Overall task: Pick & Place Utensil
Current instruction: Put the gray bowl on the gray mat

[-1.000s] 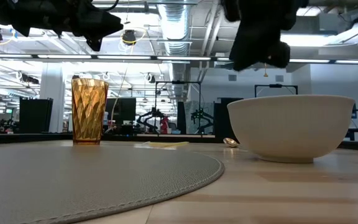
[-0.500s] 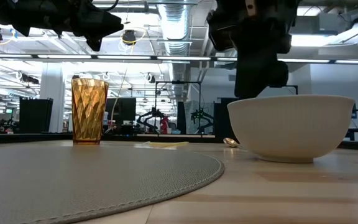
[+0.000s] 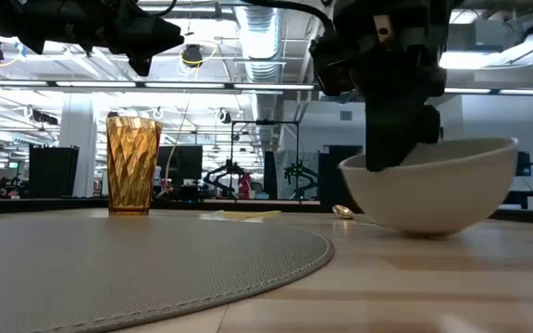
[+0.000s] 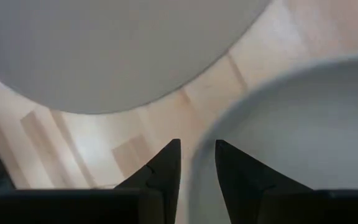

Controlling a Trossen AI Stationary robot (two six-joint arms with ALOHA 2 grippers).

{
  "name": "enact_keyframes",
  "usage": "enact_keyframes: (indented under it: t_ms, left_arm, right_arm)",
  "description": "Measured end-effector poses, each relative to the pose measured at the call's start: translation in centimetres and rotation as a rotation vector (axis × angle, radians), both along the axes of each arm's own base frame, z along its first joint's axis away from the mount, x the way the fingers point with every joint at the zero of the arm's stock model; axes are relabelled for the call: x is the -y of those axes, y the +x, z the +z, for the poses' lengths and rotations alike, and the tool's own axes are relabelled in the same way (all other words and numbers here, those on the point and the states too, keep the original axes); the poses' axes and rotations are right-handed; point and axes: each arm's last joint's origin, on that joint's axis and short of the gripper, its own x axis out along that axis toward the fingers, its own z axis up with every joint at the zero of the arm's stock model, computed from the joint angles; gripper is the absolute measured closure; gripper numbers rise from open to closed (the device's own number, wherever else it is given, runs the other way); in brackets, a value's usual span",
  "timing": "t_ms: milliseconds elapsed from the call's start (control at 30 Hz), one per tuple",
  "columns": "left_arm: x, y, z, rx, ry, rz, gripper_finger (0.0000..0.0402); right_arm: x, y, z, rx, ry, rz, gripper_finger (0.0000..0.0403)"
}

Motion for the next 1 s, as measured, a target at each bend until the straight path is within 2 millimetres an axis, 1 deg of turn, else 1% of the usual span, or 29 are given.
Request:
enact_keyframes:
  t_ms: [100,200,467,667,767,1000]
  left_arm:
    - [0.0,0.0,0.1,0.007,-0.001,0.0,0.0309]
    - [0.0,0.0,0.1,0.009,-0.001,0.001,0.0309]
    - [0.0,0.0,0.1,0.01,-0.003,0.001,0.0309]
    - [0.0,0.0,0.1,0.01,-0.003,0.001,0.0309]
    - [0.0,0.0,0.1,0.01,-0.003,0.001,0.0309]
    - [0.0,0.0,0.1,0.01,-0.003,0.001,0.0309]
  right_arm:
    - [0.4,-0.2,-0.1,-0.037,-0.007,-0.011,0.031]
    - [0.7,-0.3,0.2,-0.029,-0.014,-0.022,0.031]
    - [0.6,0.0,0.7,-0.008,-0.009,-0.016,0.031]
    - [0.4,0.3,1.4,0.034,-0.047,0.096,0.0312]
    - [0.3,0.0,1.3,0.01,-0.064,0.134,0.0322]
    - [0.1,-0.5,1.1,-0.032,-0.069,0.128,0.0358]
